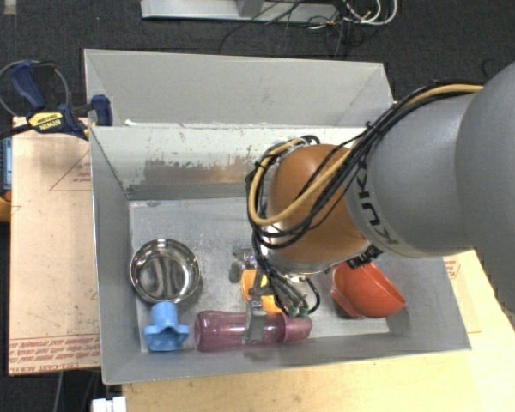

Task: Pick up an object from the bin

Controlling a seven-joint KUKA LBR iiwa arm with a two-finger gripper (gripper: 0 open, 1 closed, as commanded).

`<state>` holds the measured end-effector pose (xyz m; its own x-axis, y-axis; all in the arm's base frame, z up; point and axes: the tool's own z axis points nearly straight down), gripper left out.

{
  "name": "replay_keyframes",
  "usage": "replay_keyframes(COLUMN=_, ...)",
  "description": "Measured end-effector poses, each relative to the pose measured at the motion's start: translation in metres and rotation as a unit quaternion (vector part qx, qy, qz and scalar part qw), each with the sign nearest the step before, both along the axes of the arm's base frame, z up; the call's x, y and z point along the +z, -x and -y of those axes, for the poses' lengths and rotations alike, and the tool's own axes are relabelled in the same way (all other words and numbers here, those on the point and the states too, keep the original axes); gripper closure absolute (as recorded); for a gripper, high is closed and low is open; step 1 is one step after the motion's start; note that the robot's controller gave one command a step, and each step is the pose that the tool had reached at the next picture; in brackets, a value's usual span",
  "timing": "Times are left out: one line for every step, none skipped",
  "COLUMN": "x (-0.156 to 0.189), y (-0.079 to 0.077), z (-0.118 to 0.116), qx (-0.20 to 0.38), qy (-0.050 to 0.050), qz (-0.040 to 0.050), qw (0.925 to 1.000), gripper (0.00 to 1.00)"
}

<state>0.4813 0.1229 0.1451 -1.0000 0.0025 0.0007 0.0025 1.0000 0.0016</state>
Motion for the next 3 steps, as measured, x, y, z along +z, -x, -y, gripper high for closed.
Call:
replay_keyframes(x=0.000, y=0.000, z=0.000, qx=0.000, qy=0.000, qz=0.0001, qw=1.0000, gripper=0.00)
replay_keyframes(x=-0.008, y=-0.007, z=0.017, qx=-0.022, qy=-0.001, qz=-0.0003, qw=0.9998, gripper=0.00)
replay_keyframes(x=0.012, y=-0.005, z=0.015, qx=-0.003, qy=-0.001, qz=0.0011, qw=1.0000, gripper=0.00)
